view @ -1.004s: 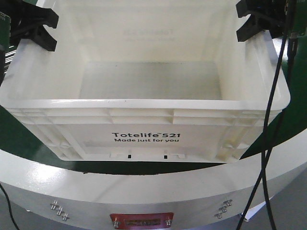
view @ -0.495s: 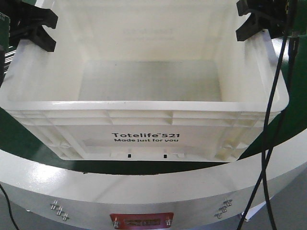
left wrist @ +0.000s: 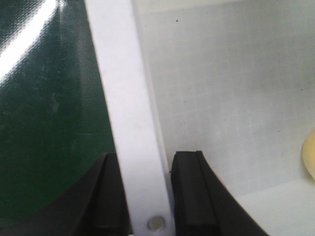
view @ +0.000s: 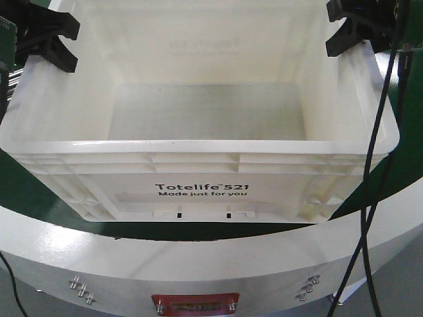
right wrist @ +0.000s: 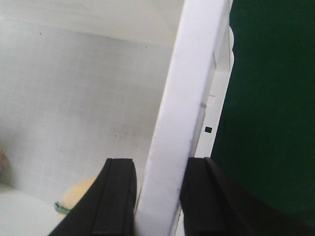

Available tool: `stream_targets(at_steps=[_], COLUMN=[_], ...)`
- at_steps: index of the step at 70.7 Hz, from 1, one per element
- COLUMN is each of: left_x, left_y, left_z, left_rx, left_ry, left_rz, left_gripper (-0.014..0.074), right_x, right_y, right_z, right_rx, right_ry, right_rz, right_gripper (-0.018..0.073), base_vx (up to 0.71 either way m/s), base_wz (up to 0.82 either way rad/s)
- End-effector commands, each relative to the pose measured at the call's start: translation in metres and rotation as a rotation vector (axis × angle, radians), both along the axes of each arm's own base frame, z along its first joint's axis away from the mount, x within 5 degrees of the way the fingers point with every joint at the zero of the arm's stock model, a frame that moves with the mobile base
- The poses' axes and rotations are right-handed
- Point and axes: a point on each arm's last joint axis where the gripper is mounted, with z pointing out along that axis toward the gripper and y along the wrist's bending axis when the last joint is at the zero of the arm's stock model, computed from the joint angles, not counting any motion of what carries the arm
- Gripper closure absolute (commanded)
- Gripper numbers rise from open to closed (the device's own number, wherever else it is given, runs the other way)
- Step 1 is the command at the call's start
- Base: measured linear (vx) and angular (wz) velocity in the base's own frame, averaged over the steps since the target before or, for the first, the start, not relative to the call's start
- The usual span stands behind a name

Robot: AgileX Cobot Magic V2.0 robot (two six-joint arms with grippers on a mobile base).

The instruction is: Place moving items into box and shelve

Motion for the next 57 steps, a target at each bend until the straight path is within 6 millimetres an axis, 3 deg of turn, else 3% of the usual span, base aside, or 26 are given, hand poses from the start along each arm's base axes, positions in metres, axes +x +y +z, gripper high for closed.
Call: stream_targets(at_steps=[1,57], left_x=[-0.0146,-0.0145], left_y=[-0.0126,-0.0126], left_z=[0.038,0.0381], left_rx=[-0.18,-0.181], left_ry=[-0.163,-0.165], left_rz=[-0.036,-0.035], left_gripper=[0.0619,0.0616], right_x=[-0.0157,-0.0175], right_y=[0.0121,0.0121], right_z=[0.0389,0.0374], right_rx=[0.18,0.173], right_ry=[-0.172,-0.149], right_rz=[0.035,0.043], right_gripper=[0.0571,0.0571], base_vx=[0.0,0.0], base_wz=[0.0,0.0])
